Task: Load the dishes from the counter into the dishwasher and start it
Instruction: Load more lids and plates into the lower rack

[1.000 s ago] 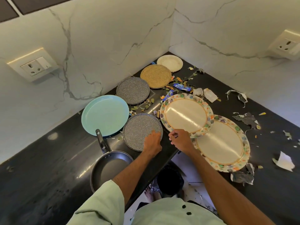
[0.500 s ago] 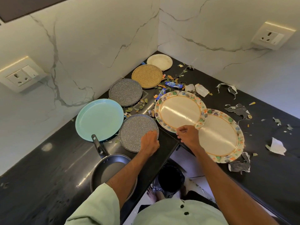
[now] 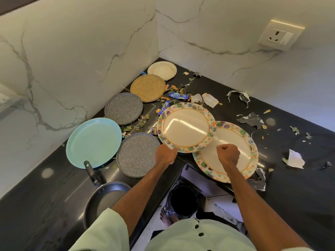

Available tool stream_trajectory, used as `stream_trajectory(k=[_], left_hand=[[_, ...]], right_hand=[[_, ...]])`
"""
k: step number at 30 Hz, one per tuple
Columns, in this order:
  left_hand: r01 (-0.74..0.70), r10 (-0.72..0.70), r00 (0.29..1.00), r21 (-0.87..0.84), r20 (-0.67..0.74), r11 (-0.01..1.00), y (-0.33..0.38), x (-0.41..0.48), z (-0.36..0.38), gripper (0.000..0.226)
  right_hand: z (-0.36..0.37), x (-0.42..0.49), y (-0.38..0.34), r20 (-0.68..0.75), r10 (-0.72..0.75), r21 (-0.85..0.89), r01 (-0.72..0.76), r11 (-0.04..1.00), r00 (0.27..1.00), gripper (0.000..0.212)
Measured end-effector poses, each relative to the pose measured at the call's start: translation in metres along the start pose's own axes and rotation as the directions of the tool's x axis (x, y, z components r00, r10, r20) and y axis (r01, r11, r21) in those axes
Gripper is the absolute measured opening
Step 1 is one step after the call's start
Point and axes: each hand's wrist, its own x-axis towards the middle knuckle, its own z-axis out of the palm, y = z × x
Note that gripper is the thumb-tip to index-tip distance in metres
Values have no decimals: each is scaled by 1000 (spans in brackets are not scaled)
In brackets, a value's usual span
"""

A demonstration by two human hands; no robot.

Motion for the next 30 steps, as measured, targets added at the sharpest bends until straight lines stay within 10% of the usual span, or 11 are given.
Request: stream_trajectory(k=[4,13,22,30], left_hand=[[380,-318,924,-592,212,711,20,8,18,34],[461,-407,865,-785,294,413,30,12,25,40],[309,-273,944,-791,187,528,50,4,8,9],[276,-185,959,-856,215,437,47,-8,-5,7]], right_hand=[[-24,30,23,-68,58,-73,-63,995,996,26],[-46,58,53,-128,156,-240,-183,953,979,56],[-59,59,49,-126,246,-305,-273,912,961,82],[-77,66,52,-74,357,-68,-362,930,931,42]])
